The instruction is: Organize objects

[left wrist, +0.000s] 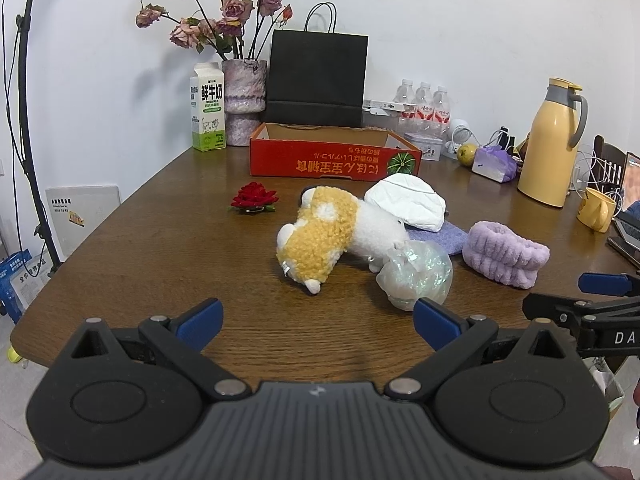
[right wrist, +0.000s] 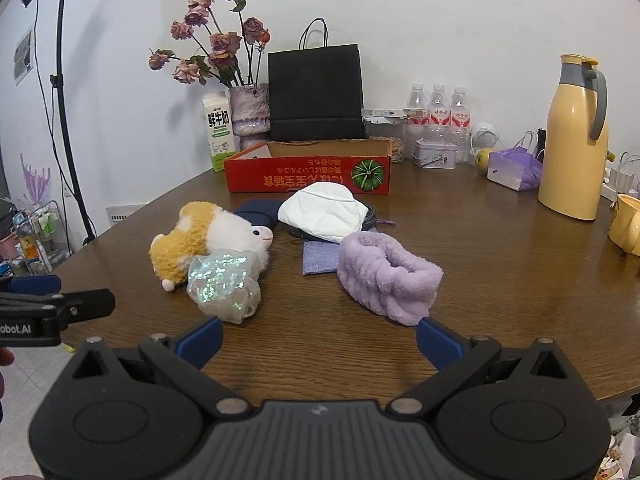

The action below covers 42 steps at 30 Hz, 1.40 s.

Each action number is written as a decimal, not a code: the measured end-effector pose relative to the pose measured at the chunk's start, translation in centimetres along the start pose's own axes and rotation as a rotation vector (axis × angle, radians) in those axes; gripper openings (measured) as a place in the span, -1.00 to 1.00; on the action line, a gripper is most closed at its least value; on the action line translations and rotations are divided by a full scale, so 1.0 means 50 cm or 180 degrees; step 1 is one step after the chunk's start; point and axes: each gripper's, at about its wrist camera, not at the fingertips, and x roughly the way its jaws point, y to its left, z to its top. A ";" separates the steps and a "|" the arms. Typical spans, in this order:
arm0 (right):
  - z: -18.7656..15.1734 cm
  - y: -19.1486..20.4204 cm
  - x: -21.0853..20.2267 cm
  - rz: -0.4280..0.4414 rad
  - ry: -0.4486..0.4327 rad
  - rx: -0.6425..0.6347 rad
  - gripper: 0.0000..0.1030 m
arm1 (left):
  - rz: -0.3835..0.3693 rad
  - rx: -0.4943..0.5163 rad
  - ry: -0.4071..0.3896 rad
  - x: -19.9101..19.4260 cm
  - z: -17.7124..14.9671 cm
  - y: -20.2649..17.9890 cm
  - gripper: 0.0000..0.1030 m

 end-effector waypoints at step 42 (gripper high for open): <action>0.040 -0.106 0.196 -0.0012 0.0023 -0.0467 0.78 | -0.0096 0.0057 0.0146 0.144 0.046 -0.087 1.00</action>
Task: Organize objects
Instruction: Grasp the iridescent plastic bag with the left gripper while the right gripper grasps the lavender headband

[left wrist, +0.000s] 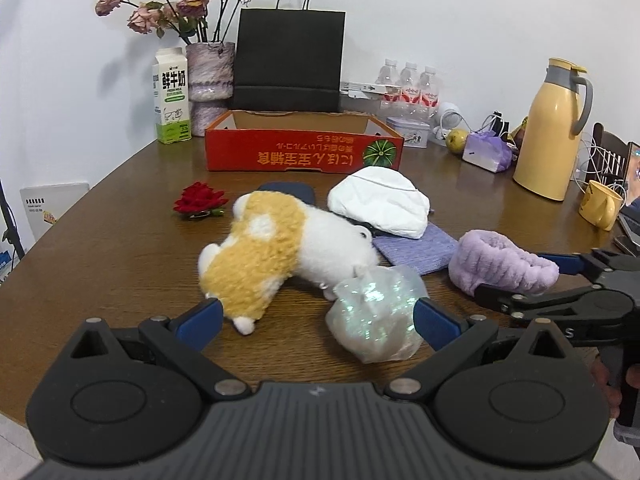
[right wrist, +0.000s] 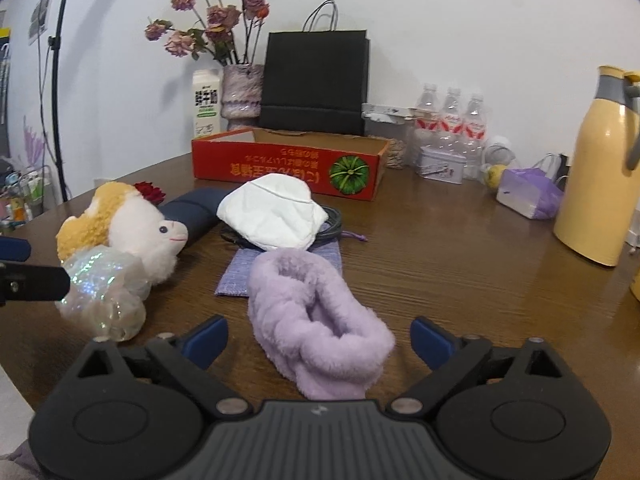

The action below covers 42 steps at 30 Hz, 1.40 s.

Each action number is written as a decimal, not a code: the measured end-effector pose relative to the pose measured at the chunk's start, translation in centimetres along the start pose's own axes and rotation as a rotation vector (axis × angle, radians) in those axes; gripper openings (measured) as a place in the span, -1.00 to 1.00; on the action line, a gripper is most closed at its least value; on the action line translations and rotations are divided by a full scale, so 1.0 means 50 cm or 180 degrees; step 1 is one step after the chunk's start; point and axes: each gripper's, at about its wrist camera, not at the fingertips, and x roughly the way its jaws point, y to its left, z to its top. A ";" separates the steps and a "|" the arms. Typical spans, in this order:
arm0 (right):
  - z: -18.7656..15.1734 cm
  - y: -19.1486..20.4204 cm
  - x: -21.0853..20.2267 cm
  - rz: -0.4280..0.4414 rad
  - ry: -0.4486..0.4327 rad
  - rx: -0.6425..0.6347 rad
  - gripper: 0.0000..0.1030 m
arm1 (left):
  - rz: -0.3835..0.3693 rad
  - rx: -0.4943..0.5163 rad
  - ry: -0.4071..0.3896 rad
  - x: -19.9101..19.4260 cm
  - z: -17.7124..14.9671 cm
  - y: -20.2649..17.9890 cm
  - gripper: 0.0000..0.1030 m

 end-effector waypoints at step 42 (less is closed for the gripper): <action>-0.002 -0.019 -0.017 0.0193 -0.0137 0.0109 -0.42 | 0.0176 -0.0161 0.0258 0.085 -0.004 -0.058 -0.07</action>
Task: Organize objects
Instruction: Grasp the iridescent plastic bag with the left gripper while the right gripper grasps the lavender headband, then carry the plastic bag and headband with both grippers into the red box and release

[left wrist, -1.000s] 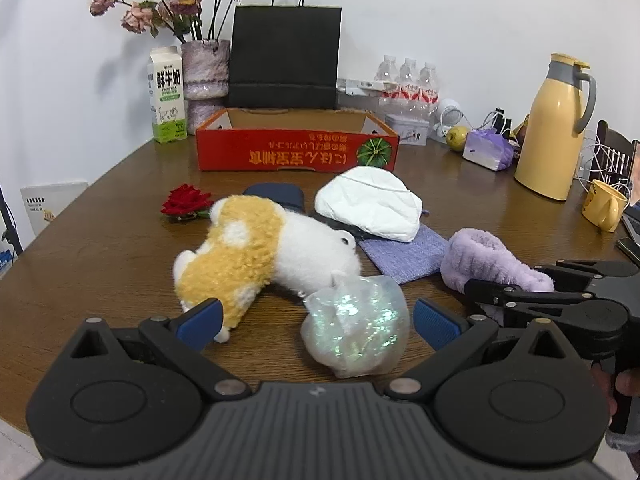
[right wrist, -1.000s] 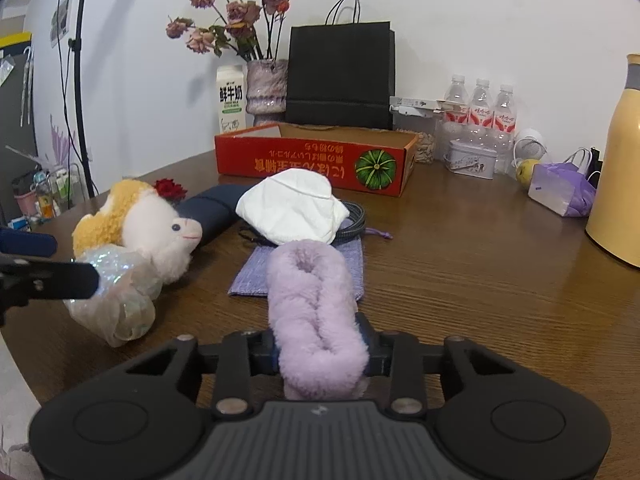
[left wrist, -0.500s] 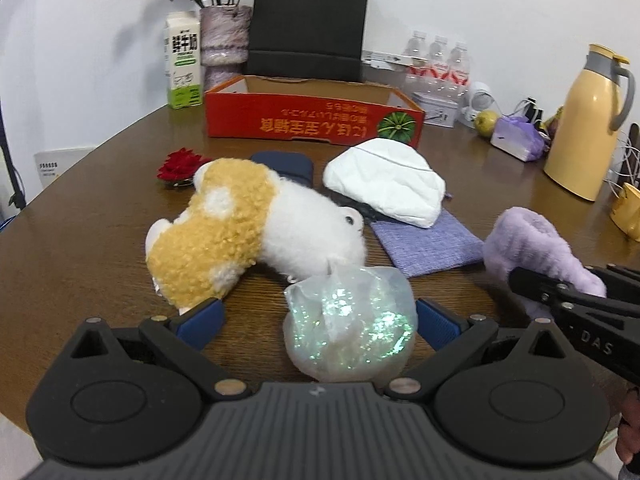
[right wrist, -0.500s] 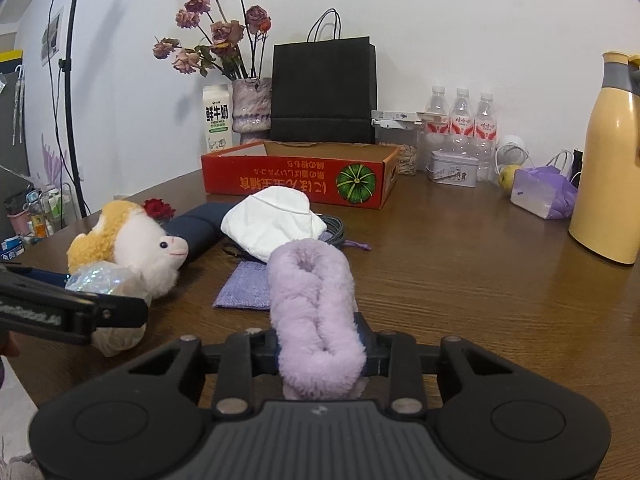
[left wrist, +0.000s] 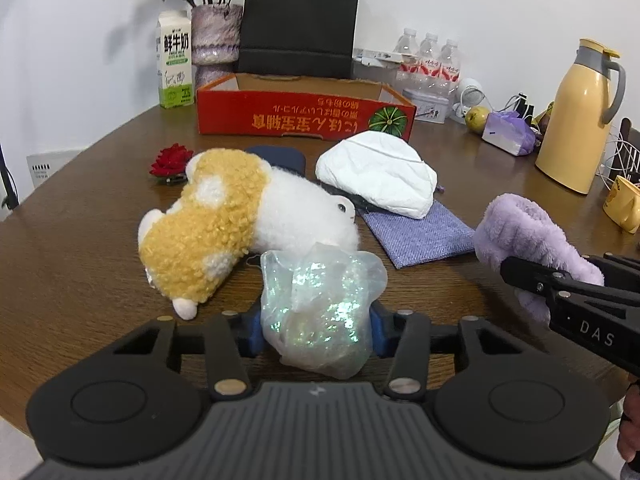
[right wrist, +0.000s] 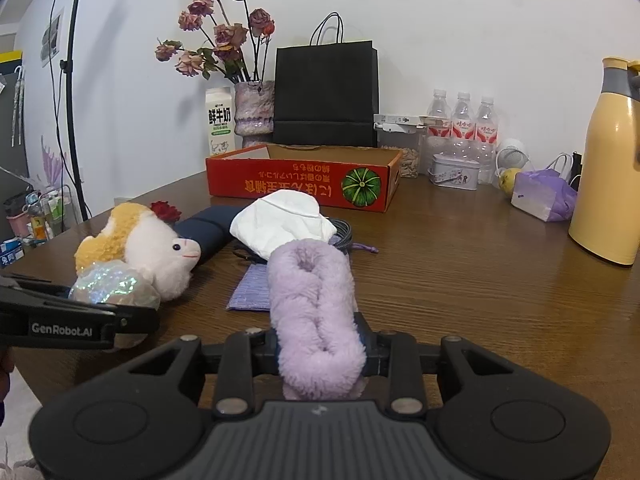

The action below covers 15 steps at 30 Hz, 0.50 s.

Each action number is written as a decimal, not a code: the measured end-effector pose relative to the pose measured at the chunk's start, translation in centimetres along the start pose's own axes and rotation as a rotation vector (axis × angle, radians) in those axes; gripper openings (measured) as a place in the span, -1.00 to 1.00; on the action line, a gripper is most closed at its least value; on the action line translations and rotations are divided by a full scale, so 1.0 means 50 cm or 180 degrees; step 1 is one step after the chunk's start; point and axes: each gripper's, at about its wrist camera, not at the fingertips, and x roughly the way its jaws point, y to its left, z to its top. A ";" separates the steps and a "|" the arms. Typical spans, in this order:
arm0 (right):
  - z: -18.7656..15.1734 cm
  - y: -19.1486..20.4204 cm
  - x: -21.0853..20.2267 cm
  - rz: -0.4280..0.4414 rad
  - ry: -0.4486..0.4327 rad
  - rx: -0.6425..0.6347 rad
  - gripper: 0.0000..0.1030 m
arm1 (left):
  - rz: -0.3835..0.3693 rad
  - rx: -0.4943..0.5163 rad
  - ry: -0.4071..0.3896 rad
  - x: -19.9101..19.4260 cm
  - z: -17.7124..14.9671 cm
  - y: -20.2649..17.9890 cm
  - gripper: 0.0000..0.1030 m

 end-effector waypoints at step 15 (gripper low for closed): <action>0.018 0.033 -0.033 -0.0089 -0.0113 0.0020 -0.42 | -0.0132 0.0115 -0.0302 -0.061 0.008 0.023 -0.09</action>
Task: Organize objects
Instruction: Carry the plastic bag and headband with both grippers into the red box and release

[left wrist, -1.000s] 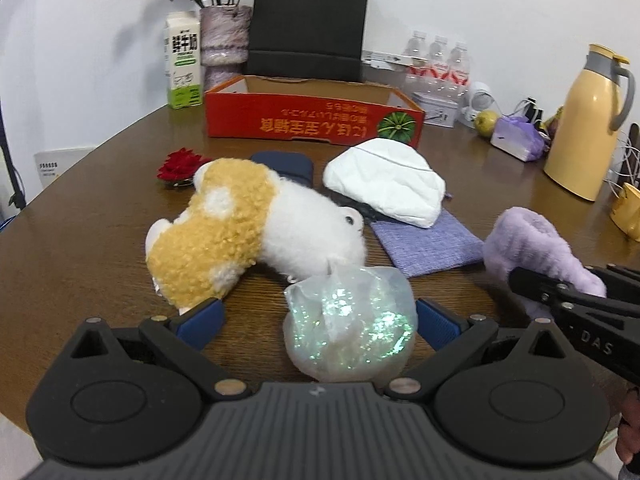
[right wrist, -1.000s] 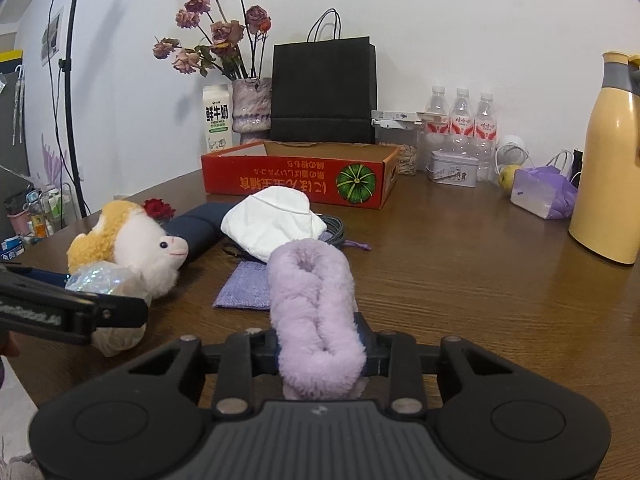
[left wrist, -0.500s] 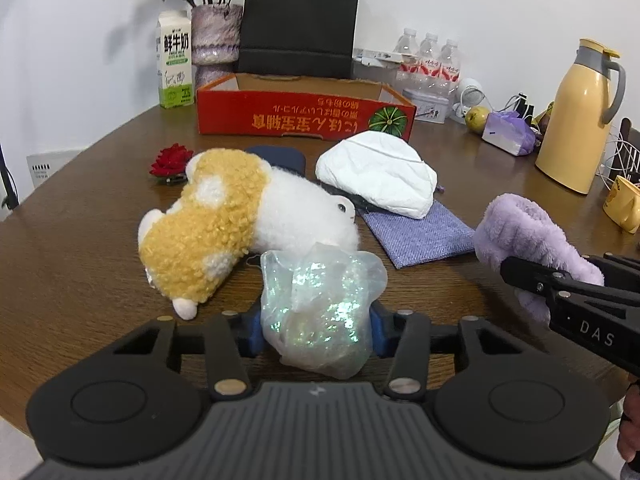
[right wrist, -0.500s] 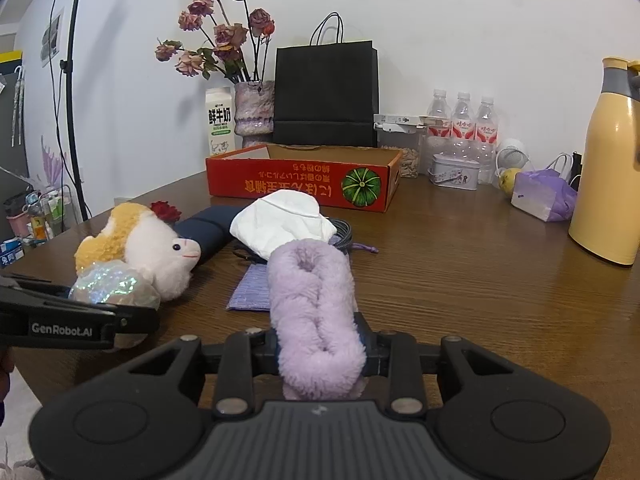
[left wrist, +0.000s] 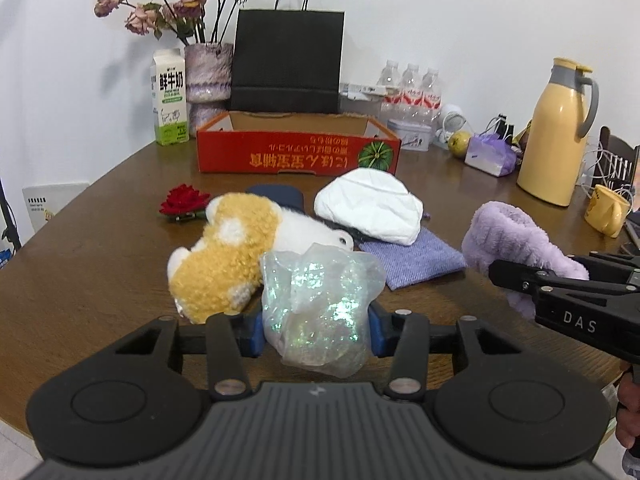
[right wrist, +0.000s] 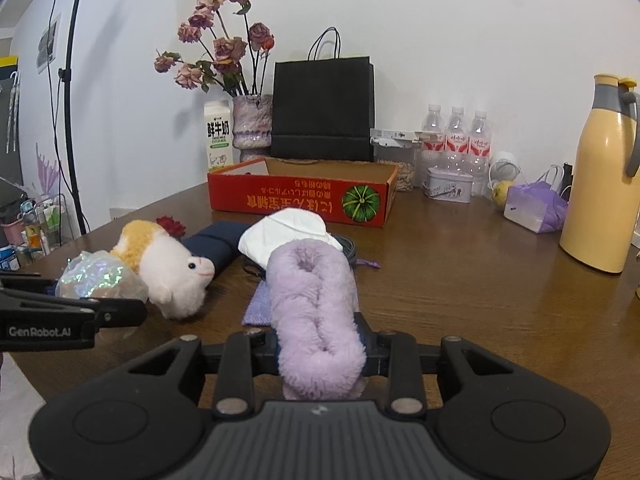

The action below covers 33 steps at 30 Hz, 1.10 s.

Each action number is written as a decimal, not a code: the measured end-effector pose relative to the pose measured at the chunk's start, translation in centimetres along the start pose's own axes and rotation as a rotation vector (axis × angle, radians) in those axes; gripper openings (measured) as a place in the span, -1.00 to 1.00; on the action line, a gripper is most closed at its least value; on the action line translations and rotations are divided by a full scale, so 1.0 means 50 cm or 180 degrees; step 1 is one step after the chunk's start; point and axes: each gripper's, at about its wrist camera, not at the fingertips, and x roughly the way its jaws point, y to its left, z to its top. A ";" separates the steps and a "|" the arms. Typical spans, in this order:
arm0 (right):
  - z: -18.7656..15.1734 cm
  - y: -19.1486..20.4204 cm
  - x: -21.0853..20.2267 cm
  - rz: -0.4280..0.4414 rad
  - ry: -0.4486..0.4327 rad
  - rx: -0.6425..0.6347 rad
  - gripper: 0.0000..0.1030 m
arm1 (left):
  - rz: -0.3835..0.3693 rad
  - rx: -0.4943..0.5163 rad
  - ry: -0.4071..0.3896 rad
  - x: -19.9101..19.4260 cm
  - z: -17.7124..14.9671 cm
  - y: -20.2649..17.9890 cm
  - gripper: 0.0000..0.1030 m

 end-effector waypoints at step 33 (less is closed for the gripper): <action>0.151 0.060 0.105 -0.0052 -0.0279 -0.0038 -0.42 | -0.0078 -0.0016 -0.0496 0.036 0.178 0.125 -0.08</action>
